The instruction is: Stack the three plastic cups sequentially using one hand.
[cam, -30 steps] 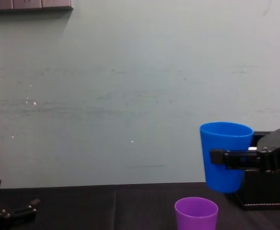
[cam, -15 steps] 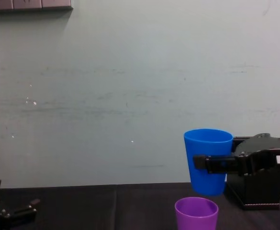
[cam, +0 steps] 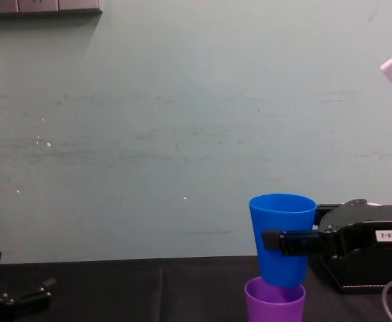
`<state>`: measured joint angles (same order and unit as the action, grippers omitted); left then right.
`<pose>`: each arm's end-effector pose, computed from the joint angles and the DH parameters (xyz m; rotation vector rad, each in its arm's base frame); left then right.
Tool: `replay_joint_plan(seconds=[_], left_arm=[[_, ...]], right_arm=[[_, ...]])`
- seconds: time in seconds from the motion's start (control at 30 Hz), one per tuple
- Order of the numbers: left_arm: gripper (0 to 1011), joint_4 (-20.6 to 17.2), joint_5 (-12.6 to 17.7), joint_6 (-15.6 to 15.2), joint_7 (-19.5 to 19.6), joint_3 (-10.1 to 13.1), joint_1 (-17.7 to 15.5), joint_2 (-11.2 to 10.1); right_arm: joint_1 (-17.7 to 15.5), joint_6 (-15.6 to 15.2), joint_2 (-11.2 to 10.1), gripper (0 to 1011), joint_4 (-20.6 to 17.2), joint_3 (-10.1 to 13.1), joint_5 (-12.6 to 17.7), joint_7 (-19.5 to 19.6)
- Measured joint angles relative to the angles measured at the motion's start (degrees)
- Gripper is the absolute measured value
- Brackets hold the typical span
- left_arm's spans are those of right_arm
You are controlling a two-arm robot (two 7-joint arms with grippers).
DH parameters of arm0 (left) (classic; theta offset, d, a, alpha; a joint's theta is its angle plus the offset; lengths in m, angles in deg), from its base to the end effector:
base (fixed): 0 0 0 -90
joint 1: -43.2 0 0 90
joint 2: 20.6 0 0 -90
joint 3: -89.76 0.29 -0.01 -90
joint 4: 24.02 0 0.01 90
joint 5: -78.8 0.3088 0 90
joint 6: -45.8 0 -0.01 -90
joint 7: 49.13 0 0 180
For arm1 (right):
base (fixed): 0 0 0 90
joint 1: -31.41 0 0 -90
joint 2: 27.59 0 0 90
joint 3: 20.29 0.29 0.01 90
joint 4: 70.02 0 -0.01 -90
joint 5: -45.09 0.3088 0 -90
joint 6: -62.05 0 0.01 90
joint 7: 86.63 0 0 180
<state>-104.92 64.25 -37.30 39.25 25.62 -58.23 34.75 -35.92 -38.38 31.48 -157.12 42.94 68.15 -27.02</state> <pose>0.3581 0.0827 -0.3023 0.3046 -0.2850 1.2480 0.4040 -0.0362 -0.2092 -0.2455 -0.0867 -0.6996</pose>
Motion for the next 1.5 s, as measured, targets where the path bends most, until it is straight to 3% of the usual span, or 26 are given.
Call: replay_joint_plan(seconds=[0.83, 1.5], left_arm=[[1011, 0.00, 0.00, 0.00, 0.00, 0.00, 0.00, 0.00], [1011, 0.00, 0.00, 0.00, 0.00, 0.00, 0.00, 0.00]], right_arm=[[0.63, 1.80, 1.03, 722, 4.26, -1.78, -0.28, -1.63], [0.59, 2.17, 1.07, 722, 4.95, -1.88, -0.29, -2.00]])
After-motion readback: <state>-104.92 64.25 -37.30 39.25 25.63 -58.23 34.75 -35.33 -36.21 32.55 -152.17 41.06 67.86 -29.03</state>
